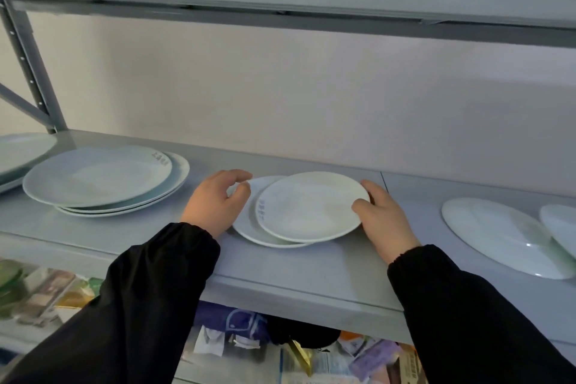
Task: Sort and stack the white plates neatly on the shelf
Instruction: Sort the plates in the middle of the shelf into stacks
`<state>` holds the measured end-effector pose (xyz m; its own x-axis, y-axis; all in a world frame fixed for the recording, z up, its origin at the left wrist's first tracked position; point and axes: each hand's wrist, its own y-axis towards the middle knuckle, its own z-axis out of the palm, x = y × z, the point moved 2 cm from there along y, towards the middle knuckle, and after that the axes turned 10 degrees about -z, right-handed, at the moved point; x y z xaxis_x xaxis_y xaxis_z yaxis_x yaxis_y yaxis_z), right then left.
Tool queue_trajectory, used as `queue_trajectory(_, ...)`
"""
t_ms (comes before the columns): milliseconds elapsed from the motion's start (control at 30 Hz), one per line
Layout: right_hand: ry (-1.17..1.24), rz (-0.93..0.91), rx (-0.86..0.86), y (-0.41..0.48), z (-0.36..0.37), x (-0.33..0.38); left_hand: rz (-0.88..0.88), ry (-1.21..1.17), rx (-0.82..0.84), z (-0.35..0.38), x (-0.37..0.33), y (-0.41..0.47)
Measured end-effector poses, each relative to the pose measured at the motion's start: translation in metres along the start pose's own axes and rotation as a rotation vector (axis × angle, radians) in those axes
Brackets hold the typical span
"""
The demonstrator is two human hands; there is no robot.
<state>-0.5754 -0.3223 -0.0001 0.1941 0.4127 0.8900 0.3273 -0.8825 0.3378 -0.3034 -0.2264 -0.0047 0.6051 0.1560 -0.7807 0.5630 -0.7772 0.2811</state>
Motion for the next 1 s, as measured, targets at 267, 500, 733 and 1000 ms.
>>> queue_trajectory(267, -0.005, -0.045, -0.005, -0.003, -0.004, 0.004, -0.006, -0.008, -0.011, 0.0, 0.0, -0.001)
queue_trajectory(500, -0.021, -0.061, -0.013, -0.007, -0.008, 0.004, -0.017, -0.007, -0.003, -0.001, 0.0, 0.0)
queue_trajectory(733, -0.372, -0.218, 0.118, -0.018, -0.043, -0.004, -0.027, -0.011, 0.011, -0.004, 0.009, 0.002)
queue_trajectory(1000, -0.788, -0.305, 0.137, -0.066, -0.116, -0.016, -0.031, 0.006, 0.003, -0.006, 0.005, -0.003)
